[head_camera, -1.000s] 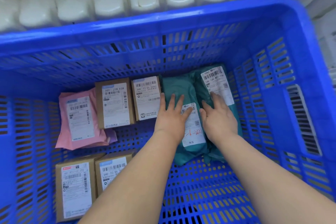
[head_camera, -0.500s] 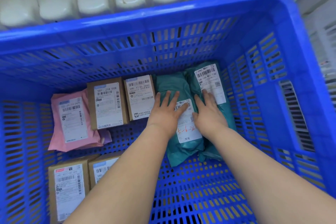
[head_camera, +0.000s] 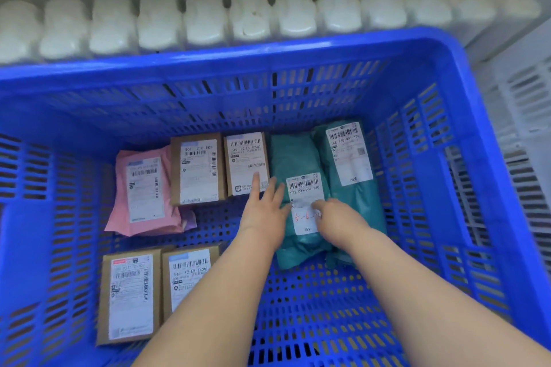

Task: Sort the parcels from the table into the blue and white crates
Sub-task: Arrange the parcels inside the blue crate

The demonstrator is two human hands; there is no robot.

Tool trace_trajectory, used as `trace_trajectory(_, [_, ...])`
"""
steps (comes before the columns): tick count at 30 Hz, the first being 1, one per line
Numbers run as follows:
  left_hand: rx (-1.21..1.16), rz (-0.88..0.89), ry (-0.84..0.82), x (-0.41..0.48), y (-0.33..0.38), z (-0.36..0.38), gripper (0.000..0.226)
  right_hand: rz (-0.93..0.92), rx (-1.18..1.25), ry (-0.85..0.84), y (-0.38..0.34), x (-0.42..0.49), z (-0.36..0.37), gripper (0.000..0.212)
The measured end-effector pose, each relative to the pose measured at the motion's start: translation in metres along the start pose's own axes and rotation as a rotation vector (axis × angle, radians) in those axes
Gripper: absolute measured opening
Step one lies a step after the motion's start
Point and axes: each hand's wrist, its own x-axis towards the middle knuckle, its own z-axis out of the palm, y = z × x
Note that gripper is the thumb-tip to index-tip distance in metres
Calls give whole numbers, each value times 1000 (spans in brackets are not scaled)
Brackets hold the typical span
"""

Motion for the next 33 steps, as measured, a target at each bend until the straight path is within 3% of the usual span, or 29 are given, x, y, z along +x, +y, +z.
trace_trajectory(5, [87, -27, 36, 6, -7, 5, 59, -51, -26, 46, -3, 12, -4, 49])
trace_trajectory(9, [56, -38, 55, 10, -7, 9, 56, -23, -30, 103, -5, 16, -7, 41])
trace_trajectory(12, [-49, -17, 122, 10, -10, 6, 52, -40, -81, 306, -7, 16, -15, 34])
trace_trajectory(15, [-193, -44, 220, 18, -14, 0, 47, -159, -107, 421, -9, 23, -23, 53])
trace_trajectory(18, [-200, -151, 233, 30, -19, -1, 60, -236, -242, 364, -6, 38, -23, 72])
trace_trajectory(21, [-83, -159, 172, 40, -23, 1, 75, -200, -315, 352, -1, 48, -18, 75])
trace_trajectory(27, [25, -147, 161, 51, -19, 8, 71, -154, -314, 414, -8, 58, -6, 73])
trace_trajectory(33, [18, -131, 165, 52, -23, 9, 73, -137, -308, 364, -10, 56, -11, 78])
